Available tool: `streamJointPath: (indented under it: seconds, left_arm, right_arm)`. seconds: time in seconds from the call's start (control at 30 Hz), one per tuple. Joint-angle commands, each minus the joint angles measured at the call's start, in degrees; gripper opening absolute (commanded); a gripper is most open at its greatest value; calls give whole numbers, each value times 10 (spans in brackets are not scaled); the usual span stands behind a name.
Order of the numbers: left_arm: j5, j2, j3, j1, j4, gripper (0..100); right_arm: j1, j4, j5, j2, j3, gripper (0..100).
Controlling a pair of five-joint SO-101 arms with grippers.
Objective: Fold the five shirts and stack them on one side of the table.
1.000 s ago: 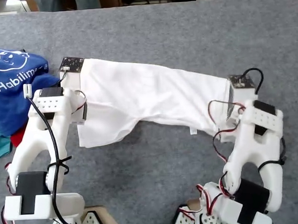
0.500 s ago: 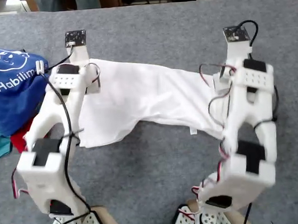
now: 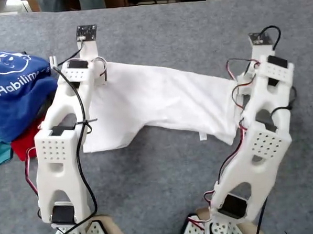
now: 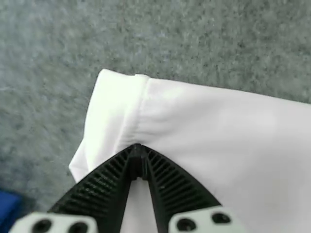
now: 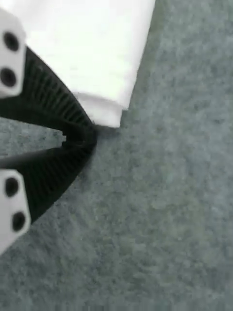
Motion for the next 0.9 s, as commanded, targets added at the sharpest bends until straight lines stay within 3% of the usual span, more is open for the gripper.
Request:
streamJointPath:
  seconds: [0.0,0.13,0.4,0.5,0.6,0.73,0.87]
  left_arm:
    - [-7,38,-115,-31,72,29]
    - [-22,53,-236,-31,189,29]
    - [-57,59,-544,63,498,28]
    - [-40,47,-539,72,495,28]
    - [-38,-6,-429,85,497,28]
    - [-33,-153,-153,134,484,28]
    - [-29,-374,157,155,344,29]
  right_arm:
    - [18,56,25,-4,-68,15]
    - [11,121,27,-28,-115,15]
    - [-20,244,31,-118,-81,15]
    - [-40,244,32,-172,0,15]
    - [-69,215,44,-252,123,15]
    - [-71,89,30,-366,317,15]
    - [-54,-7,27,-408,448,15]
